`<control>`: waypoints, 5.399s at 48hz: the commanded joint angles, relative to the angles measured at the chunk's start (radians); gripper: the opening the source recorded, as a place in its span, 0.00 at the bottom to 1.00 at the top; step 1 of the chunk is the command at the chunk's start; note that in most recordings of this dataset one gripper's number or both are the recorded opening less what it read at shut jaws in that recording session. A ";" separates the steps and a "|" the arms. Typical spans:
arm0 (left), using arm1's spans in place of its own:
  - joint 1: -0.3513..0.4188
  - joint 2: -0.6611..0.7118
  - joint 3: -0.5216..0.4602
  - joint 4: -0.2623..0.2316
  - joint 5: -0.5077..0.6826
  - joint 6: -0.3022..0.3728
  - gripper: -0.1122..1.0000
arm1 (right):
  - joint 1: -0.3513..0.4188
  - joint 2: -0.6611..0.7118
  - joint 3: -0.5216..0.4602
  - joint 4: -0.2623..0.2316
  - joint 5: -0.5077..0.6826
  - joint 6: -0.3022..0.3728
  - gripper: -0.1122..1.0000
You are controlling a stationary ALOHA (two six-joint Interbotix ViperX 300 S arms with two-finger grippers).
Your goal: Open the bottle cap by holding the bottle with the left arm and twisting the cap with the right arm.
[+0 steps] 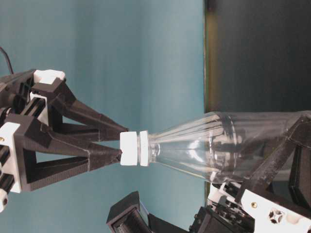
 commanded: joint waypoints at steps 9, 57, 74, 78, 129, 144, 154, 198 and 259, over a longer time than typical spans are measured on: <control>-0.005 -0.002 -0.008 0.005 -0.002 -0.003 0.84 | 0.006 0.006 -0.008 0.002 0.034 -0.304 0.31; -0.005 -0.002 -0.008 0.005 0.000 -0.005 0.84 | -0.018 -0.011 -0.071 0.028 0.072 -0.233 0.77; -0.005 -0.002 -0.008 0.003 0.000 -0.005 0.84 | -0.011 0.009 -0.055 0.005 0.035 -0.086 0.82; -0.005 -0.002 -0.006 0.003 0.000 -0.005 0.84 | -0.009 0.018 -0.043 0.002 0.032 -0.089 0.82; -0.005 -0.002 -0.008 0.003 0.000 -0.005 0.84 | 0.003 0.031 -0.035 0.002 0.014 -0.795 0.43; -0.006 -0.002 -0.008 0.003 0.000 -0.005 0.84 | 0.006 0.009 0.015 0.000 0.003 -1.227 0.43; -0.005 -0.002 -0.008 0.003 0.000 -0.005 0.84 | 0.005 0.006 0.023 -0.006 0.003 -1.226 0.43; -0.006 -0.002 -0.006 0.003 0.014 -0.005 0.84 | 0.005 -0.069 0.083 -0.028 -0.086 -1.092 0.80; -0.006 -0.005 -0.009 0.003 0.015 -0.005 0.84 | 0.015 0.038 -0.080 -0.031 0.061 0.124 0.81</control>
